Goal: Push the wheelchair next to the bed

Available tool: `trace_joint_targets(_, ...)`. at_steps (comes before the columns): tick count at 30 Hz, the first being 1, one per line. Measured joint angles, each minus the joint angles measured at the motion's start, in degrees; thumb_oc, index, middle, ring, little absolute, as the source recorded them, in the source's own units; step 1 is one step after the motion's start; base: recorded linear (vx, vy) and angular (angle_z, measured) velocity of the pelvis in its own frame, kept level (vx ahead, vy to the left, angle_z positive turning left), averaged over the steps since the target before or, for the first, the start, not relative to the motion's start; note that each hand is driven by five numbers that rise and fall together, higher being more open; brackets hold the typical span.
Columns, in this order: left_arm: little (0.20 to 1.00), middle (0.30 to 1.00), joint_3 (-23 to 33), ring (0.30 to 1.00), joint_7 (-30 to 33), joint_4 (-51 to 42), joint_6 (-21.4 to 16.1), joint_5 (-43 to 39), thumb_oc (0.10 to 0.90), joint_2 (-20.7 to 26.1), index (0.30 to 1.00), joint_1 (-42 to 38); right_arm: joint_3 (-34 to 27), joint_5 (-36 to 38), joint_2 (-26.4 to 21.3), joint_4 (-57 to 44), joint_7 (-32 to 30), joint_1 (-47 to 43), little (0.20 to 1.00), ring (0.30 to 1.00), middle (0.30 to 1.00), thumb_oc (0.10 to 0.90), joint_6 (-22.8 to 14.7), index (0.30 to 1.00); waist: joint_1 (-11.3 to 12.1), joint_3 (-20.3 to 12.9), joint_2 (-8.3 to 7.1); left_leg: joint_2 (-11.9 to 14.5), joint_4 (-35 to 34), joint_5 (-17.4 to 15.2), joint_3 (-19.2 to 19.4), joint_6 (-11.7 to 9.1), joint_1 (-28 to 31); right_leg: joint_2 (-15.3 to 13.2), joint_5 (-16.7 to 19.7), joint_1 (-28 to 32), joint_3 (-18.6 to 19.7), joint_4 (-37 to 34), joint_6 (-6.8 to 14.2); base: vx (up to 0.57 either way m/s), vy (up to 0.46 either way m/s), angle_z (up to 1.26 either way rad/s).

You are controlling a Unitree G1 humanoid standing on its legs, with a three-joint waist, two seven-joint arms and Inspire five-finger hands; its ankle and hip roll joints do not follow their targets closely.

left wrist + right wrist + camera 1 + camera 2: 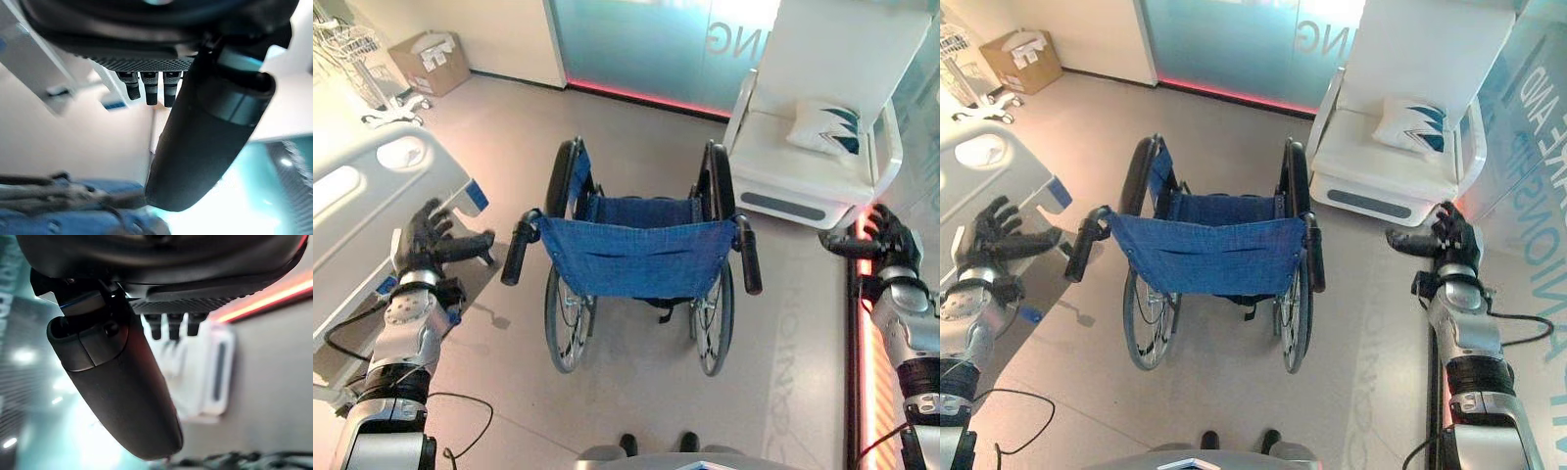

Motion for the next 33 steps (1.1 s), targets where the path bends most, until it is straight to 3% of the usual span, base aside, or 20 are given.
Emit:
trace_joint_targets(5, 0.900, 0.900, 1.0, 0.900, -3.3, -7.9, -0.3, -3.9, 0.800, -0.9, 0.900, 0.2, -0.2, 4.4, 4.3, -5.3, 0.9, 0.3, 0.900, 0.900, 0.900, 0.800, -0.2, 0.900, 0.1, 0.2, 0.08, 0.0, 0.0, 0.0, 0.0, 0.0, 0.0, 0.0, 0.0, 0.0, 0.0, 0.0, 0.0, 0.00, 0.000, 0.00)
trace_joint_targets(11, 0.900, 0.900, 2.9, 0.900, -9.0, -18.0, -1.3, -11.3, 0.800, -5.9, 0.900, 2.0, 0.5, 6.2, 9.0, -10.7, 4.5, 3.8, 0.900, 0.900, 0.900, 0.800, 1.9, 0.900, 0.2, 0.7, 0.22, 0.0, 0.0, 0.0, 0.0, 0.0, 0.1, 0.0, 0.0, 0.2, -0.1, 0.0, 0.0, 0.00, 0.000, 0.00)
trace_joint_targets(16, 0.900, 0.900, 2.6, 0.900, -12.7, -21.3, -1.3, -12.4, 0.800, -7.6, 0.900, 4.5, 1.2, 6.9, 9.1, -13.2, 7.8, 6.4, 0.900, 0.900, 0.900, 0.800, 5.8, 0.900, 0.0, 0.8, 0.18, 0.1, 0.0, 0.0, 0.0, 0.0, 0.1, 0.0, 0.0, 0.2, -0.1, 0.0, 0.0, 0.00, 0.000, 0.00)
trace_joint_targets(25, 0.900, 0.900, 2.6, 0.900, -14.1, -21.4, -1.2, -12.3, 0.800, -7.6, 0.900, 5.1, 1.5, 10.8, 8.8, -17.8, 11.3, 10.0, 0.900, 0.900, 0.900, 0.800, 8.2, 0.900, -0.3, 0.8, 0.16, 0.1, 0.0, 0.1, -0.3, -0.1, -0.2, 0.0, 0.0, 0.3, -0.2, 0.0, 0.0, -0.05, -0.039, 0.02)
trace_joint_targets(33, 0.900, 0.900, 2.5, 0.900, -13.8, -21.4, -1.2, -11.7, 0.800, -7.7, 0.900, 7.4, 2.2, 13.0, 8.2, -17.9, 11.8, 10.4, 0.900, 0.900, 0.900, 0.800, 9.3, 0.900, -2.0, 0.8, -0.10, 0.1, 1.1, 0.5, -0.6, -0.8, -0.9, -0.3, -0.1, 0.7, -0.4, 0.1, -0.1, -0.10, 0.045, 0.12)
